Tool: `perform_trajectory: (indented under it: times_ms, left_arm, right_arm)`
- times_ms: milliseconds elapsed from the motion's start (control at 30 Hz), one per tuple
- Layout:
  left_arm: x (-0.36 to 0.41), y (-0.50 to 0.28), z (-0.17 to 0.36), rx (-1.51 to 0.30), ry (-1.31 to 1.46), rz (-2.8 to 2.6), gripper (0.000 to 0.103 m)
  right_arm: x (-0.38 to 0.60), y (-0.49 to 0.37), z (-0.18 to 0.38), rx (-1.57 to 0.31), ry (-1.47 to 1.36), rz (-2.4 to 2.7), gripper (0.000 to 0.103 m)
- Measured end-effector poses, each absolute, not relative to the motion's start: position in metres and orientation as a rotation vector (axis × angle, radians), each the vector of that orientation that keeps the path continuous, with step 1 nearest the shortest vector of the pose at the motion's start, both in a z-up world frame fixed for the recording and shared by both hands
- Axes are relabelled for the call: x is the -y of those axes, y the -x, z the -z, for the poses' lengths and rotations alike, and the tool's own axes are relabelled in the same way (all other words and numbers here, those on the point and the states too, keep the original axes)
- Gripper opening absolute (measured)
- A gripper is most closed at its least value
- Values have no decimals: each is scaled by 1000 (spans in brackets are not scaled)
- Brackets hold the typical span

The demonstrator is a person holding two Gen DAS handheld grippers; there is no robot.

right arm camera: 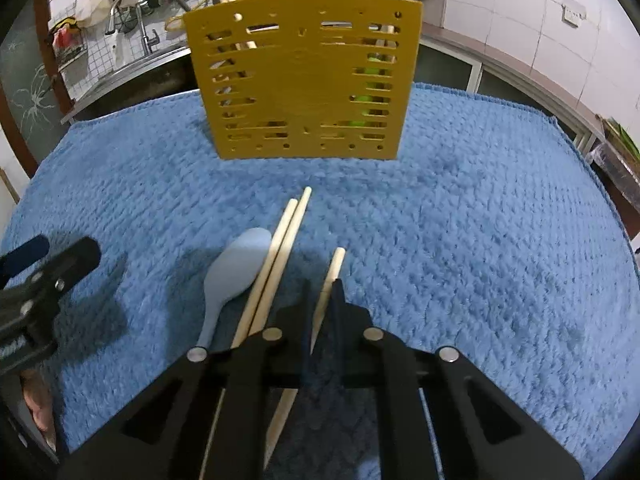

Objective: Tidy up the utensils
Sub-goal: 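Move both tools back down toward the utensils left on the towel, then close the right tool on a wooden chopstick while the left tool grasps the white spoon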

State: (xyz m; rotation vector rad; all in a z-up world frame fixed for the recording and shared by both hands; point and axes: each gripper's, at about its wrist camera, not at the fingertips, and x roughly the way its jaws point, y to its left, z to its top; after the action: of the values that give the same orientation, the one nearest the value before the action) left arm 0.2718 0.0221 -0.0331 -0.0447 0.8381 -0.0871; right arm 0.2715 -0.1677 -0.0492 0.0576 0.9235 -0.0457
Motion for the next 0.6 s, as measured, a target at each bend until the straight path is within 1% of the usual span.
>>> perform_trajectory:
  times_ms: [133,233,400,433,467,500,533,567,600]
  left_arm:
    - [-19,-269,30,-856,71,118,98]
    - [-12,-267,28,-865,92,146,97]
    - [13,-260,26,-880,59,202,96]
    - [20,-259,27,-891,49,222,89]
    - [27,-259,29,-910,40,241,80]
    - [31,-259,30,-923,34,249,74]
    - [37,-260,33,-945,25,262,65]
    - [42,-261,36,-964,19,276,60]
    - [46,-260,38,-975,16,282,58]
  right_arm:
    - [174,-278,50,-924,-90,12,9]
    - [187,-274,47,-919,-118,-19,6]
    - [219,-269,42,-907,-130,17,6]
    - [223,-268,43,-909,-125,24,6]
    - [230,-267,44,-913,-120,36,6]
    - [235,-266,45,-914,-124,41,6]
    - [240,-264,46,-914,-133,46,6]
    - [243,-263,46,-914,-140,48,6]
    - [246,-262,46,-913,-147,49,6]
